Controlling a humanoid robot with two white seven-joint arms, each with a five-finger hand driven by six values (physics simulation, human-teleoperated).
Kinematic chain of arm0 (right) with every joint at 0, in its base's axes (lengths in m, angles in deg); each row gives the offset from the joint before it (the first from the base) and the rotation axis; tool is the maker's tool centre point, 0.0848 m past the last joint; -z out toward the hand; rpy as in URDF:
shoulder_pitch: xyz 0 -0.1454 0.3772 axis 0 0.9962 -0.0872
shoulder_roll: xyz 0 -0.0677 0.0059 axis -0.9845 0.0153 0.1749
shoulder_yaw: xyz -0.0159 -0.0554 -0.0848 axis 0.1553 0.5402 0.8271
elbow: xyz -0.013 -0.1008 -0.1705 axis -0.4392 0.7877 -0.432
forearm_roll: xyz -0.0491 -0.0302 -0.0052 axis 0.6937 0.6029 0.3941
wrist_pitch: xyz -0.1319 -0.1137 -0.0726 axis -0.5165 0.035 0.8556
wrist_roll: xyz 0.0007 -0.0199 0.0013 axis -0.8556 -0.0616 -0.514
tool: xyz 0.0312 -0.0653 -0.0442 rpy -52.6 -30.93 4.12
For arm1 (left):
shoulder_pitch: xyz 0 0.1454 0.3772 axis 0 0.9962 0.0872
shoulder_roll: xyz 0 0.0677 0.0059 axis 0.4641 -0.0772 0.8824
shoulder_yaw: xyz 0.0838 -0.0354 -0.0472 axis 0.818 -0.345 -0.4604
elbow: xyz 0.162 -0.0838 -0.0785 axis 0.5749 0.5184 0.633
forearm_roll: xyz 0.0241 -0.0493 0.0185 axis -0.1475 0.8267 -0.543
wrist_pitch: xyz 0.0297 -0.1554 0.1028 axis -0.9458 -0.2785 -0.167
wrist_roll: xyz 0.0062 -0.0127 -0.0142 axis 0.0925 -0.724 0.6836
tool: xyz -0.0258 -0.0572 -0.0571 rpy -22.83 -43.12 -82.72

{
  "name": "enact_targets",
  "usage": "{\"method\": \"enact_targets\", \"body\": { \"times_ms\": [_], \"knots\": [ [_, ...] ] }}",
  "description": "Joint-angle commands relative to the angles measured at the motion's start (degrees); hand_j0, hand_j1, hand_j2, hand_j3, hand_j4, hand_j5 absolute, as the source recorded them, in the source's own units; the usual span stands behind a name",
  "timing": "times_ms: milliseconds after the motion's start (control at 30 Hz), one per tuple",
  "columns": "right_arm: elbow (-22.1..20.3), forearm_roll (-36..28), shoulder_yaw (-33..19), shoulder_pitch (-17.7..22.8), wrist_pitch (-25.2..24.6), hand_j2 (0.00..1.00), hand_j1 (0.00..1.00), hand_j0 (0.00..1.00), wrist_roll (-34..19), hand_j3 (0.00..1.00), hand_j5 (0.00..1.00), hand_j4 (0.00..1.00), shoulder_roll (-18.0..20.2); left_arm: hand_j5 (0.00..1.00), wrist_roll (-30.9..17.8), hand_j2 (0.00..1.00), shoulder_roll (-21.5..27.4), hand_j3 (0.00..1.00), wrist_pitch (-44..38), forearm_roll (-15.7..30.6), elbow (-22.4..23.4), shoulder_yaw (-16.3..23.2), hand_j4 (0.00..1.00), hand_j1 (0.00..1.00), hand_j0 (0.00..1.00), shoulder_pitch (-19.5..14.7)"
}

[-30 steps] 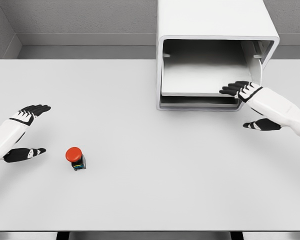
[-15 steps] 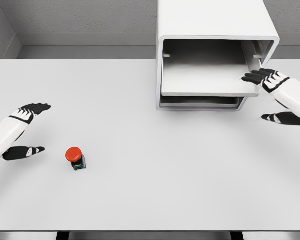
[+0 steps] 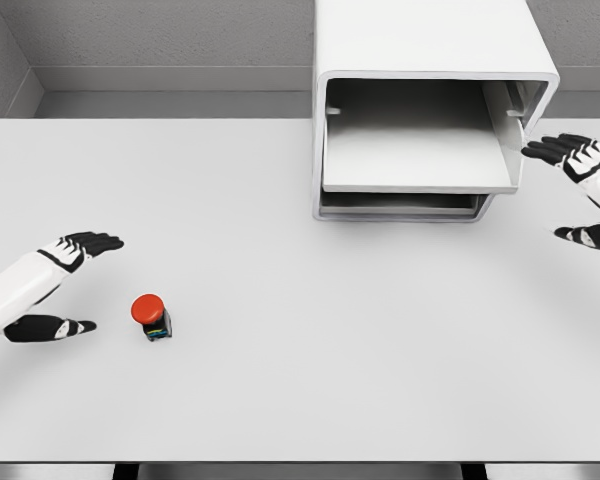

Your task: Slide open multi-storey tabletop storage cabinets and put open load switch and slide close multi-storey tabletop storage cabinets

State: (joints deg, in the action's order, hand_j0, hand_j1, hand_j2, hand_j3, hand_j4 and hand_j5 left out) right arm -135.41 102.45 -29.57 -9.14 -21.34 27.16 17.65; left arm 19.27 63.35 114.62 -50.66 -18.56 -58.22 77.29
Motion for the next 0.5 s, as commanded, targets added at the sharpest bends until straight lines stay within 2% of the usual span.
{"method": "enact_targets", "body": {
  "times_ms": [0, 67, 133, 233, 300, 467],
  "knots": [
    [1.0, -0.4, -1.6, 0.0, -0.1, 1.0, 1.0, 1.0, 0.0, 1.0, 1.0, 1.0, 0.1, 0.99, 0.0, 0.99, 1.9, 0.99, -0.1, 3.8, -0.2, 0.7, 0.99, 0.99, 0.99, -0.1],
    [2.0, -0.4, -1.7, 0.2, -0.1, 1.0, 1.0, 1.0, 0.0, 1.0, 1.0, 1.0, 0.2, 1.0, -0.1, 1.0, 1.8, 1.0, -0.1, 2.8, -0.3, 0.9, 1.0, 1.0, 1.0, -0.3],
    [2.0, -0.8, -1.7, 0.3, -0.1, 0.97, 0.97, 0.97, 0.0, 0.97, 0.97, 0.97, 1.0, 1.0, -0.2, 1.0, 1.8, 1.0, -0.1, 0.4, -0.3, 3.6, 1.0, 1.0, 1.0, -1.3],
    [2.4, -1.7, -1.7, 0.7, -0.1, 0.79, 0.79, 0.79, -0.1, 0.79, 0.79, 0.79, 1.8, 1.0, -0.3, 1.0, 2.0, 1.0, -0.1, 0.1, 0.0, 7.3, 1.0, 1.0, 1.0, -1.5],
    [2.4, -2.1, -1.7, 0.7, -0.1, 0.62, 0.62, 0.62, -0.2, 0.62, 0.62, 0.62, 2.1, 1.0, -0.3, 1.0, 2.0, 1.0, -0.1, 0.3, 0.2, 8.6, 1.0, 1.0, 1.0, -1.5],
    [2.4, -2.0, -1.7, 1.9, -0.1, 0.62, 0.62, 0.62, -0.2, 0.62, 0.62, 0.62, 2.2, 1.0, -0.2, 1.0, 2.3, 1.0, -0.1, 3.6, 1.8, 10.6, 1.0, 1.0, 1.0, -1.7]
  ]
}}
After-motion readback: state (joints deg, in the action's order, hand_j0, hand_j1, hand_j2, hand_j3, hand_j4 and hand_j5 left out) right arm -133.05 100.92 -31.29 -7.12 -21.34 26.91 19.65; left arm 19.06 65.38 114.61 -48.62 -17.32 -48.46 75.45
